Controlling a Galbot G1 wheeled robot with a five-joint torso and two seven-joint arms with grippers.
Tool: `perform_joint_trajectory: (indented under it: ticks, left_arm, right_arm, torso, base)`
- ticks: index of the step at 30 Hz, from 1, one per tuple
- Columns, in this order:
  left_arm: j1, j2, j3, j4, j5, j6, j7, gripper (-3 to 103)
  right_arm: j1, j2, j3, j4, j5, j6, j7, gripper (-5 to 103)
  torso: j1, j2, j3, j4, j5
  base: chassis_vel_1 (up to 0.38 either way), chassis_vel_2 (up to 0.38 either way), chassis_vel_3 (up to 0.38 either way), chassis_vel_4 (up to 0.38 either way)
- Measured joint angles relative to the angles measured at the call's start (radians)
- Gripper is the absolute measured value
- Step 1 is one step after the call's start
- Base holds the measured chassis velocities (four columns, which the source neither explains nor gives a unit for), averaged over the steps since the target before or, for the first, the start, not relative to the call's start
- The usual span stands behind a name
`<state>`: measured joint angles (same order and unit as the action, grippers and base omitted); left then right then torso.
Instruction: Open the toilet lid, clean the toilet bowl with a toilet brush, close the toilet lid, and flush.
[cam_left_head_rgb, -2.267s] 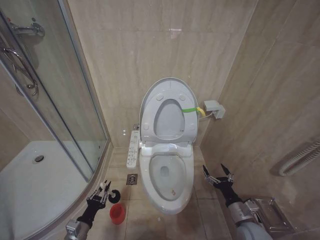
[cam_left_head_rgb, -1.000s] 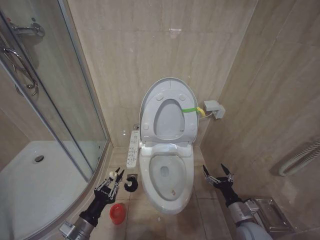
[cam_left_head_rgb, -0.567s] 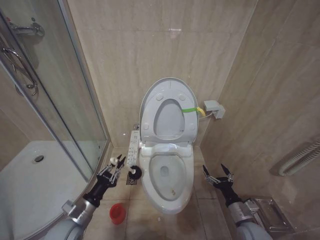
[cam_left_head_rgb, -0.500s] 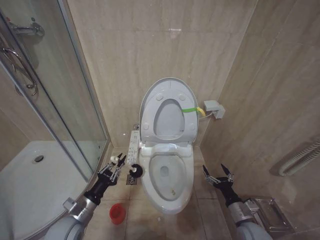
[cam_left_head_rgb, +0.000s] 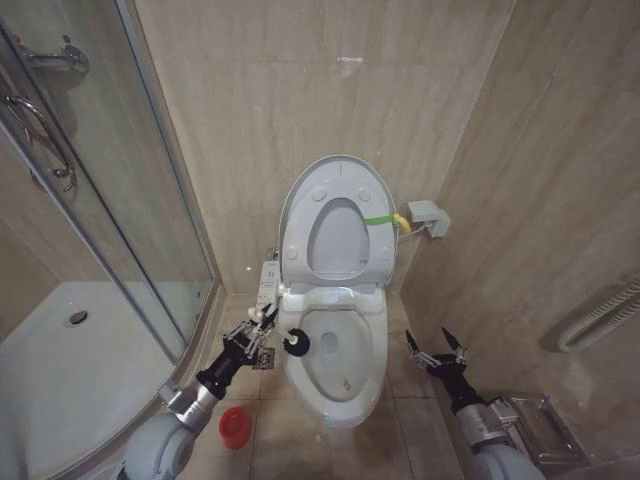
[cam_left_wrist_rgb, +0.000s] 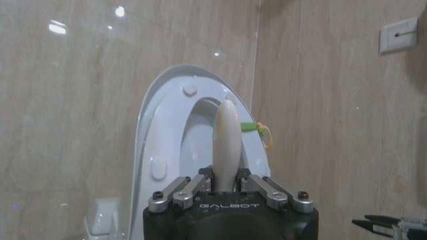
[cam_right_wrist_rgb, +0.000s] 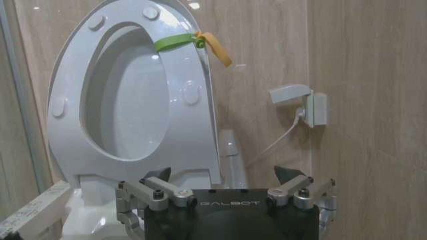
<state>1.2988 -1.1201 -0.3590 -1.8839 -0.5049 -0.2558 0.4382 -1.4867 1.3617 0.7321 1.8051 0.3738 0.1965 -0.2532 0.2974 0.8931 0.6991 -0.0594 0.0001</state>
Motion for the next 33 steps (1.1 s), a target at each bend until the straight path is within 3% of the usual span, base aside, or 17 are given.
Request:
perform_joint_trajectory:
  ticks: [13, 33]
  left_arm:
    - [-0.144, -0.030, 0.154, 0.165, -0.031, -0.036, -0.012, 19]
    - [-0.404, -0.106, 0.374, 0.445, 0.001, -0.096, -0.036, 19]
  right_arm:
    - [0.000, 0.000, 0.000, 0.000, 0.000, 0.000, 0.000, 100]
    - [0.000, 0.000, 0.000, 0.000, 0.000, 0.000, 0.000, 100]
  torso:
    - [0.000, 0.000, 0.000, 0.0000, 0.0000]
    - [0.000, 0.000, 0.000, -0.0001, 0.0001]
  base:
    - [0.000, 0.000, 0.000, 0.000]
    - [0.000, 0.000, 0.000, 0.000]
